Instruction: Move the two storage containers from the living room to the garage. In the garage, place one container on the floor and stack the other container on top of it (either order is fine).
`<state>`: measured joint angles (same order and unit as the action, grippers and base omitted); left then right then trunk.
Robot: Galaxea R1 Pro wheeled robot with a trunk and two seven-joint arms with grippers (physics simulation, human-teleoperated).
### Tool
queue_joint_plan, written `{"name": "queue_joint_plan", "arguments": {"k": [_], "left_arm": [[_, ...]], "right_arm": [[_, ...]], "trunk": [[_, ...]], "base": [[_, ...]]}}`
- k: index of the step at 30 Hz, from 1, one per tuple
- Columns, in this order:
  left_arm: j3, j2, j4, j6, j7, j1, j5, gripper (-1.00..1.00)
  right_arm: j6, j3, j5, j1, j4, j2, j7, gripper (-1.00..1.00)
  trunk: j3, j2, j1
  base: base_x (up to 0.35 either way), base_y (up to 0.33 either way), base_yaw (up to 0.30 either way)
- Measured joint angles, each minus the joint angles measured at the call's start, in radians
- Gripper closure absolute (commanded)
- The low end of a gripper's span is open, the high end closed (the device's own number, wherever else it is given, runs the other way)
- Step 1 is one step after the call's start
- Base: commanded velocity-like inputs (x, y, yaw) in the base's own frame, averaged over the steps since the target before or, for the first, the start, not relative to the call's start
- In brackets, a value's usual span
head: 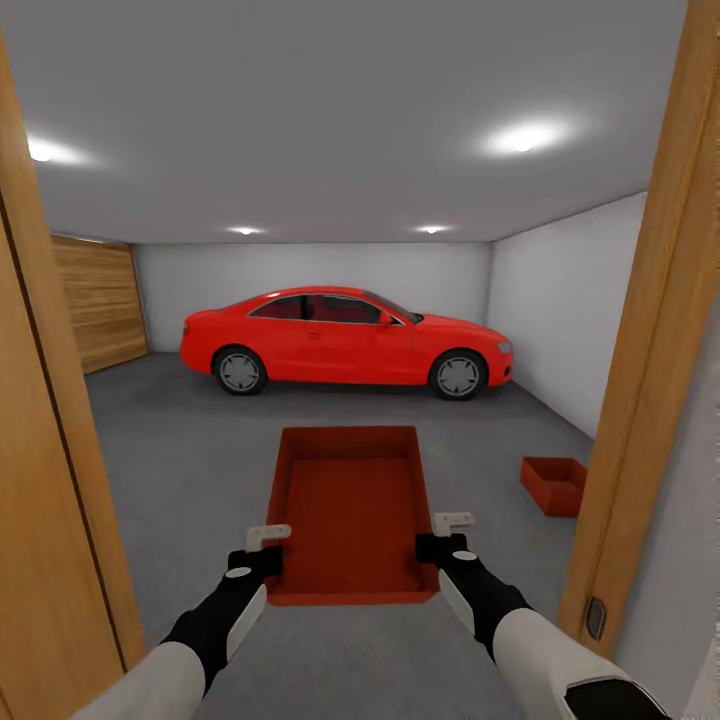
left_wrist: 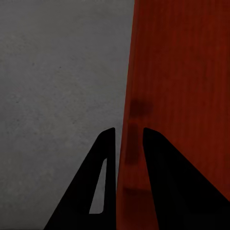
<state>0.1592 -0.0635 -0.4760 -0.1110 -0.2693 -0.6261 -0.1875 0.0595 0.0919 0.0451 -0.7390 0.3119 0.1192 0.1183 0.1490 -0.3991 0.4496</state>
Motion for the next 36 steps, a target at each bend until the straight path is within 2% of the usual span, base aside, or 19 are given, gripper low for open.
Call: {"name": "queue_joint_plan", "arguments": {"k": [18,36], "left_arm": [[-0.003,-0.002,0.001,0.000,0.000,0.000,0.004,1.00],[-0.004,-0.003,0.001,0.000,-0.001,0.000,0.006,1.00]], "right_arm": [[-0.001,0.004,0.005,0.000,-0.001,-0.002,0.000,1.00],[-0.002,0.006,0.008,0.001,-0.002,-0.003,0.000,1.00]], "trunk": [[0.000,0.000,0.000],[0.000,0.000,-0.001]], "base": [[0.012,0.000,-0.009],[0.278,0.000,0.000]]}}
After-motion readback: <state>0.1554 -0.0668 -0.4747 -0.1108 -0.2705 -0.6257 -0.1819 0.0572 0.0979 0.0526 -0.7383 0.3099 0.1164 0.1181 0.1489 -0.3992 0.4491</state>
